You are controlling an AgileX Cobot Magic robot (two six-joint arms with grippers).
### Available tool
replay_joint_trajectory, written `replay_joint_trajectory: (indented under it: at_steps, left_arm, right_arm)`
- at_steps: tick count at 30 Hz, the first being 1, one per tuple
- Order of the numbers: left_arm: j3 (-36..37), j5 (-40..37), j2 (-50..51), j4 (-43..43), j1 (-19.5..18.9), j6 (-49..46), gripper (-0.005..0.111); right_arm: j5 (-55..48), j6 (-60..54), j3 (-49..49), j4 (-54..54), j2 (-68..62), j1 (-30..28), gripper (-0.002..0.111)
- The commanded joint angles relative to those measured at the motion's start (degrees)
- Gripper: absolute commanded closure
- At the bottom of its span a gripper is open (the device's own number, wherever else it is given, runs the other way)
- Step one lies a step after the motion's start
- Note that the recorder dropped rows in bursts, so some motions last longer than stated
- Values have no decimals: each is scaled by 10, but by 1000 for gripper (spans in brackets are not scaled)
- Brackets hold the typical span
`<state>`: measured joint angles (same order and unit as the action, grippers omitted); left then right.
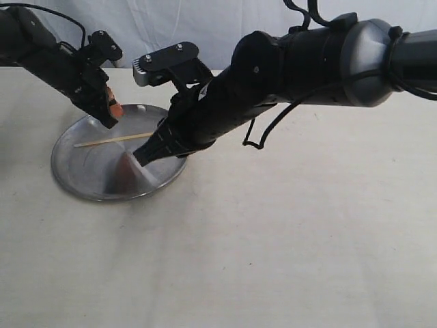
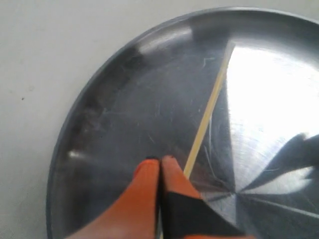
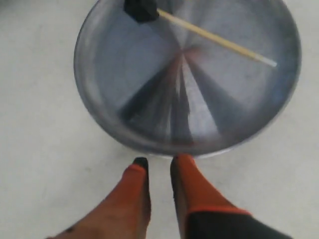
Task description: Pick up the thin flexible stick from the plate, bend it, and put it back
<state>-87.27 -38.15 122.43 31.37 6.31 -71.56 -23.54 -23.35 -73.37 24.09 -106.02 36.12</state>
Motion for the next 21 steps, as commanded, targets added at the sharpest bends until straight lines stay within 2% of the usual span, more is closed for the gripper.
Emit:
replay_joint_trajectory:
  at_steps: [1,5,9,11,14,16,17,19,21]
  left_arm:
    - [3,18,43,28,3,5,106]
    - [3,9,76,28,3,7,106]
    - [3,-16,94,36,3,10,106]
    - [3,-30,95,47,3,10,106]
    - [3,-98,95,51,3,10,106]
    - [3,-153,95,52,3,10,106]
    - [3,-195,95,52,3,10,106]
    - [3,-255,95,56,3,10,106]
    - [3,-291,95,58,3,11,106]
  right_arm:
    - [58,97,0,-47,5,-1,93]
    - [63,155,0,-107,11,-1,109]
    - [55,185,0,-168,48,-10,109]
    - [35,212,2,-179,84,-43,109]
    - [-12,202,6,-199,101,-134,109]
    - [-49,72,6,-161,80,-171,109]
    - [-73,-15,5,-100,60,-183,109]
    - [-97,-153,-1,15,22,-185,109]
    - [-176,-277,-33,113,-33,-181,109]
